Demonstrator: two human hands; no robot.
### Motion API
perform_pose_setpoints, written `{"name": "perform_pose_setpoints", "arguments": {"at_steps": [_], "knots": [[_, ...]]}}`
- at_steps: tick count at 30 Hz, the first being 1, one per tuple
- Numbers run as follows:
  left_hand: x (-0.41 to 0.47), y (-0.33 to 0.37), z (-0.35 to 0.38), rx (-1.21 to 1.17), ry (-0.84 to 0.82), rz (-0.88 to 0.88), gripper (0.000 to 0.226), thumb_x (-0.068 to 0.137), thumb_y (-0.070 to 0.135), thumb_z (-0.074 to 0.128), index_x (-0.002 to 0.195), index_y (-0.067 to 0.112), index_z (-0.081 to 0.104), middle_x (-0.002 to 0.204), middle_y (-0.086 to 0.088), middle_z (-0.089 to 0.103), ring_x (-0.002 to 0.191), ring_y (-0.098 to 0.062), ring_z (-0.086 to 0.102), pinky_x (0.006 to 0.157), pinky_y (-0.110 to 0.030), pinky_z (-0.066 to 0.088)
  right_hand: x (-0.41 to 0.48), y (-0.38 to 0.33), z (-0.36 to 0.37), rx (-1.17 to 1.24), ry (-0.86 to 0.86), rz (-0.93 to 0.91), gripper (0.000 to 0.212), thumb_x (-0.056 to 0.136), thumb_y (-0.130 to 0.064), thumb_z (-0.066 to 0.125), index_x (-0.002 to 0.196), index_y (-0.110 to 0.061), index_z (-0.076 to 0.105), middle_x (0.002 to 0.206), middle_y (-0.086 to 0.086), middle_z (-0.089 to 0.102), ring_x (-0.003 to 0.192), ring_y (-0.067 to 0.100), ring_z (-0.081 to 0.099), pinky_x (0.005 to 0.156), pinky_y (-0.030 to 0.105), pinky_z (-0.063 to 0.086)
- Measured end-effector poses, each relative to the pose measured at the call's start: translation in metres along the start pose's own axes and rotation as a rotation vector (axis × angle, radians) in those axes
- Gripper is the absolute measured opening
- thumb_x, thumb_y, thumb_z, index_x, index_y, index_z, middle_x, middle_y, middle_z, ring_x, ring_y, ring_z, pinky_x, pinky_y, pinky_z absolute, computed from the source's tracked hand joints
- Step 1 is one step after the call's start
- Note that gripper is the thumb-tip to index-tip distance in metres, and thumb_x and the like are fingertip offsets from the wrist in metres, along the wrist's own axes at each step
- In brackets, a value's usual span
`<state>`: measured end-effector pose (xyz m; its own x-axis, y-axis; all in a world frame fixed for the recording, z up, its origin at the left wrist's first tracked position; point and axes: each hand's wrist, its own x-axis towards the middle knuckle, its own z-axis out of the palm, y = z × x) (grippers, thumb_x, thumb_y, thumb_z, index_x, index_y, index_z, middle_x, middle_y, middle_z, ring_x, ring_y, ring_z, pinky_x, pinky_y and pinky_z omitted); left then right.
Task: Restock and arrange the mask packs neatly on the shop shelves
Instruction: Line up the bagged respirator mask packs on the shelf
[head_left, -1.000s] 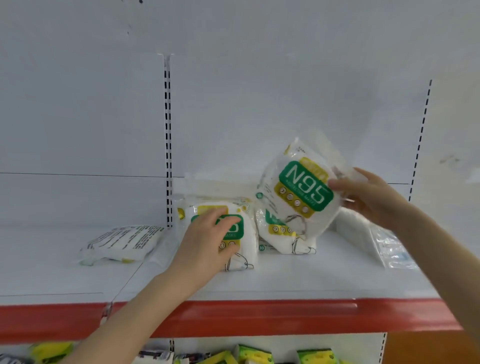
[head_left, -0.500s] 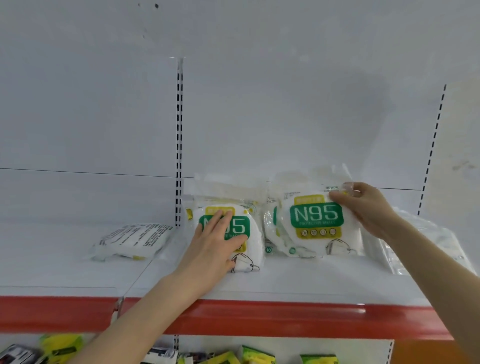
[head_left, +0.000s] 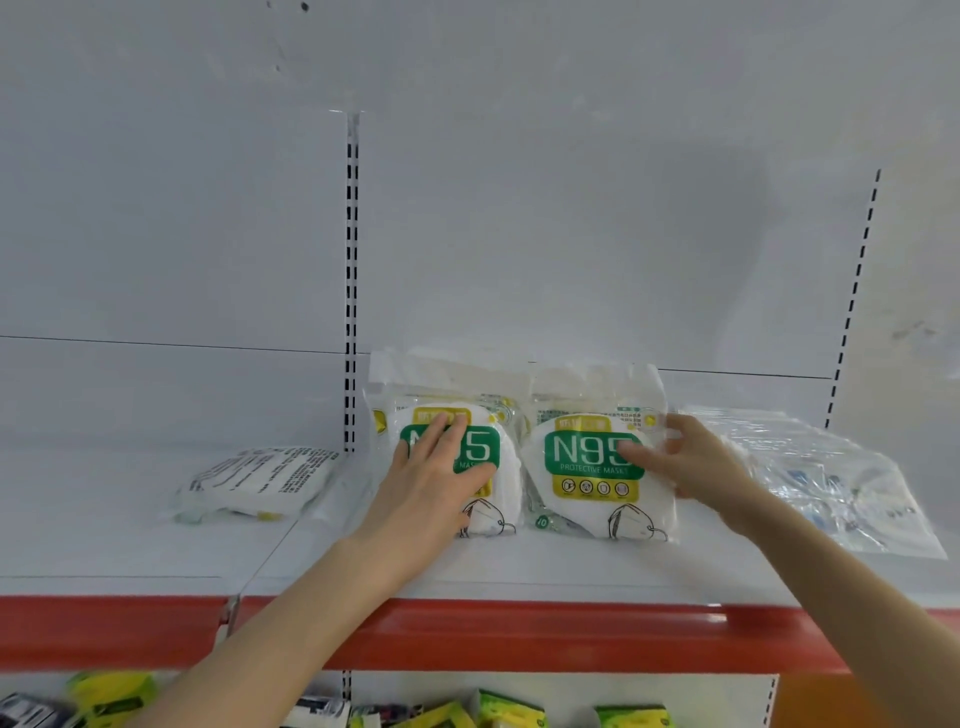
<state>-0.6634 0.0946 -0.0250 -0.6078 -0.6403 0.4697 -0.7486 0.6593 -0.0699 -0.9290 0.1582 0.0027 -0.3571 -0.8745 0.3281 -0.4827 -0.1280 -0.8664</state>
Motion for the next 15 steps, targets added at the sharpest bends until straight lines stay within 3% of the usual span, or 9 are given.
{"name": "perform_pose_setpoints", "arguments": {"at_steps": [2,4,8,15], "knots": [[-0.001,-0.002,0.002,0.001,-0.01,0.008,0.058,0.093,0.022,0.053,0.144,0.034,0.028,0.157,-0.006,-0.015,0.144,-0.024,-0.018,0.117,-0.046,0.0,0.0,0.015,-0.004,-0.147,-0.109,0.056,0.04,0.074,-0.025,0.077,0.104,-0.021,0.052,0.086,0.0,0.065,0.068,0.008,0.059,0.046,0.016,0.042],[0.001,-0.004,0.003,0.009,-0.008,0.011,0.06,0.093,0.016,0.053,0.144,0.035,0.026,0.157,-0.006,-0.016,0.143,-0.023,-0.02,0.117,-0.046,0.0,0.003,0.025,-0.001,-0.235,-0.094,0.063,0.058,0.067,-0.028,0.082,0.115,-0.014,0.052,0.093,0.001,0.067,0.073,0.011,0.061,0.05,0.02,0.045],[0.008,0.0,0.004,-0.001,0.018,-0.009,0.06,0.092,0.006,0.053,0.142,0.032,0.032,0.157,-0.008,-0.011,0.144,-0.024,-0.016,0.116,-0.046,0.002,0.01,0.027,0.008,-0.278,0.035,0.018,0.065,0.069,-0.026,0.082,0.123,-0.012,0.048,0.101,0.001,0.063,0.093,0.018,0.06,0.072,0.03,0.048],[0.0,-0.002,0.003,-0.046,0.023,0.013,0.057,0.093,0.019,0.054,0.144,0.03,0.031,0.158,-0.005,-0.009,0.144,-0.022,-0.014,0.118,-0.047,0.006,0.008,0.032,0.007,-0.386,0.107,0.051,0.075,0.066,-0.038,0.081,0.124,-0.007,0.046,0.109,0.002,0.06,0.096,0.019,0.055,0.08,0.034,0.047]]}}
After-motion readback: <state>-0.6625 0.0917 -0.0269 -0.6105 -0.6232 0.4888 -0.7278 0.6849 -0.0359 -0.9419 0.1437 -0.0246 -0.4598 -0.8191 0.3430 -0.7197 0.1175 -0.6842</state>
